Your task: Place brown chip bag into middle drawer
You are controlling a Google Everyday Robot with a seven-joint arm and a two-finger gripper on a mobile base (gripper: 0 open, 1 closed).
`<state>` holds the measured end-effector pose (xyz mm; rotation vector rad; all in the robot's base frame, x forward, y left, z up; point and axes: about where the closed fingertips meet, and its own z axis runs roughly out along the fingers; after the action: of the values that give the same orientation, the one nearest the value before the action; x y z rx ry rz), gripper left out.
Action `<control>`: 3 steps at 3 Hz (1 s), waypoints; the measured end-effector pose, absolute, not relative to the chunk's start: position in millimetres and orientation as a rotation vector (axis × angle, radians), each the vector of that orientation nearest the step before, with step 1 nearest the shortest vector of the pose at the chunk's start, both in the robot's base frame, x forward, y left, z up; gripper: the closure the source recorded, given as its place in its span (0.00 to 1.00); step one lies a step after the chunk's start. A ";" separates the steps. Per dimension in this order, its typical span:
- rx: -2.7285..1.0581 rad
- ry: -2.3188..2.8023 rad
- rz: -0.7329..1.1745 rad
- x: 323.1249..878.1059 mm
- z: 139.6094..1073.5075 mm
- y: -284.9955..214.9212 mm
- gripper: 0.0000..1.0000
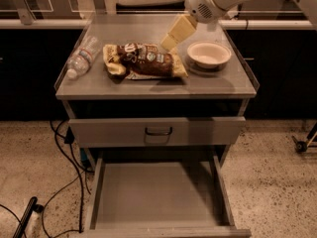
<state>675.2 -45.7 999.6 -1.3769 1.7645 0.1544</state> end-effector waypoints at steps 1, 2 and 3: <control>-1.328 1.718 0.161 742.3 981.4 -20.1 0.00; -1.299 1.723 0.204 800.2 959.9 -6.0 0.00; -1.270 1.703 0.252 822.7 970.7 0.5 0.00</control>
Offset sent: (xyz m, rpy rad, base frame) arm 0.2177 0.0250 0.0260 0.2015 -0.1395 -0.0644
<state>822.7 0.5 970.7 -1.2697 1.7031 0.2520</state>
